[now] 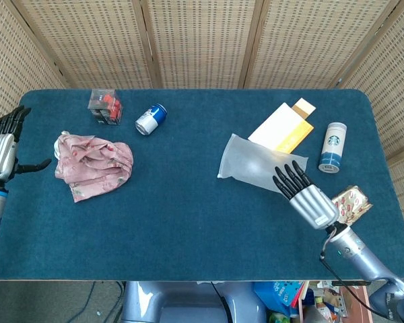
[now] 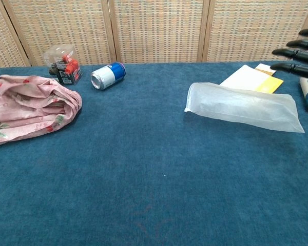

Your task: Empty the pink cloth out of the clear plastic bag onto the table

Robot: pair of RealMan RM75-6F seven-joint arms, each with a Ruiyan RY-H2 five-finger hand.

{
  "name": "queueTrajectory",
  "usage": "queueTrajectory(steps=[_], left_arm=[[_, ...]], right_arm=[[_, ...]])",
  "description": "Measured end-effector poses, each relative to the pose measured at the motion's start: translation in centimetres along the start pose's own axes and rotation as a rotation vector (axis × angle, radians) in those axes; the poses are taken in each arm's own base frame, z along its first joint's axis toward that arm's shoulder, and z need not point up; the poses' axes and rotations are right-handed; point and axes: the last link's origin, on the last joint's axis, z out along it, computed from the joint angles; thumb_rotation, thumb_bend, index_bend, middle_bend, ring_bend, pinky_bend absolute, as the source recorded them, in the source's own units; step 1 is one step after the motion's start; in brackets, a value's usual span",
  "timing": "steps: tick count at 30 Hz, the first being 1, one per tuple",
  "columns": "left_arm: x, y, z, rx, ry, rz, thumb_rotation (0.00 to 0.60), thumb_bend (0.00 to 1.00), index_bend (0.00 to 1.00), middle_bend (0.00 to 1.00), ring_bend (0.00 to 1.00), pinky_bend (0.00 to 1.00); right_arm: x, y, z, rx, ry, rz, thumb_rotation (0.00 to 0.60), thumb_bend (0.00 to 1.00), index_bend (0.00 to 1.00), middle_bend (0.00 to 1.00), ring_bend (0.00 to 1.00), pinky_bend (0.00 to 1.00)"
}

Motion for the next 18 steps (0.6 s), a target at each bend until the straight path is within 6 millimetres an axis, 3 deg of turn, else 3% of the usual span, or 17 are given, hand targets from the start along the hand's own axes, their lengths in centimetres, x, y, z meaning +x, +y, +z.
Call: queueTrajectory(steps=[7,18], left_arm=[[-0.3,-0.8,-5.2,0.009,0.045,0.0,0.6,0.19,0.0,0.0,0.0,0.0],[-3.4,-1.3,-13.8,0.091,0.011,0.083,0.6,0.18,0.0,0.0,0.0,0.0]], right_arm=[[1.3,0.9,-2.9,-0.157,0.048,0.262,0.6,0.0,0.0,0.0,0.0,0.0],[2.5,-0.7,-8.2,-0.438,-0.021,0.736,0.6,0.0,0.0,0.0,0.0,0.0]])
